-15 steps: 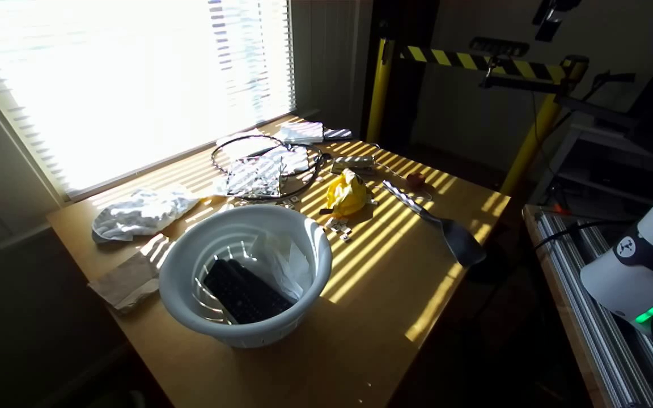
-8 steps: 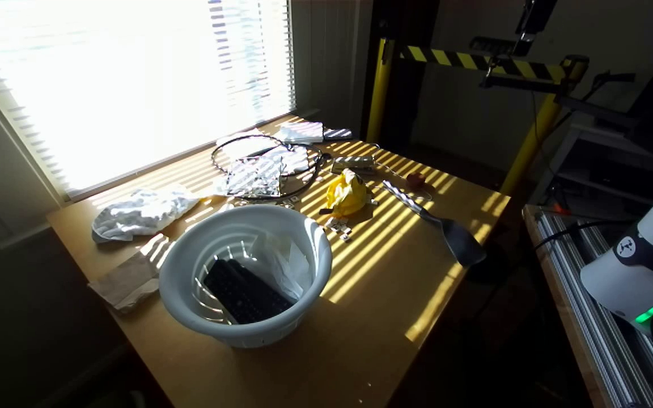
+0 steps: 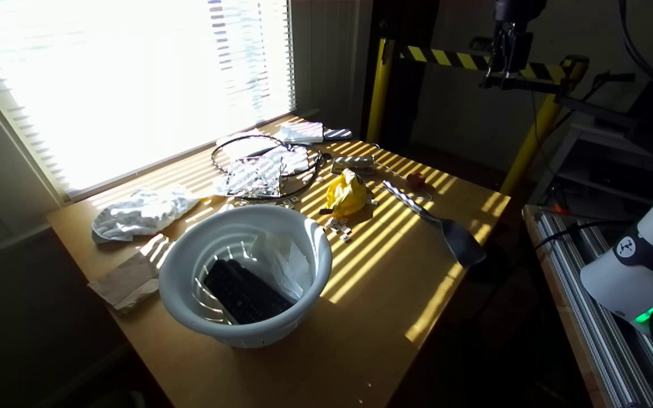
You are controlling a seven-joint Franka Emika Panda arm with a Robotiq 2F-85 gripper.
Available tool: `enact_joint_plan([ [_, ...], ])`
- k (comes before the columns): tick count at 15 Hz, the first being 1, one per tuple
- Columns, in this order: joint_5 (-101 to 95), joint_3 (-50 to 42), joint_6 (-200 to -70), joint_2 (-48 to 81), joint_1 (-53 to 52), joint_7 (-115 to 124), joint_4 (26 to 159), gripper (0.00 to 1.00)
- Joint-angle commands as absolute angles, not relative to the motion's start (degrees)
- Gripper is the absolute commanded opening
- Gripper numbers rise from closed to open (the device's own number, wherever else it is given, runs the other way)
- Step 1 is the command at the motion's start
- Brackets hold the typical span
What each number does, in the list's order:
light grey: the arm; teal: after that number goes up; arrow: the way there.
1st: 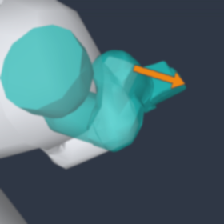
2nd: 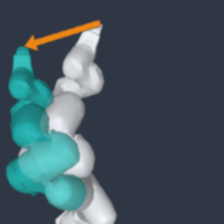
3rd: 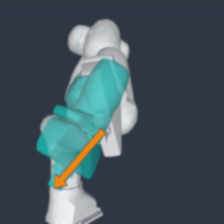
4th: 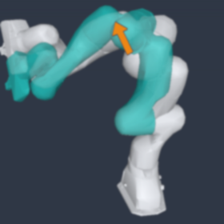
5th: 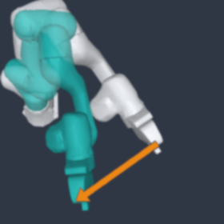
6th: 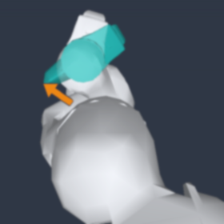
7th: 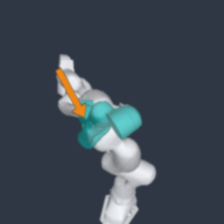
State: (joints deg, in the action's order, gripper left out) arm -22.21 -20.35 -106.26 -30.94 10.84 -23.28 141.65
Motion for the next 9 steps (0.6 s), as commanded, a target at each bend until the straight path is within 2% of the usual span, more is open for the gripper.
enact_joint_plan([
  [1,-21.8,-19.6,-106.4,-30.0,11.8,-23.9,141.3,1.00],
  [5,-28.1,-18.2,-109.3,-30.6,12.1,-27.1,143.0,1.00],
  [9,-33.0,-22.3,-113.9,-26.6,11.8,-39.0,143.8,1.00],
])
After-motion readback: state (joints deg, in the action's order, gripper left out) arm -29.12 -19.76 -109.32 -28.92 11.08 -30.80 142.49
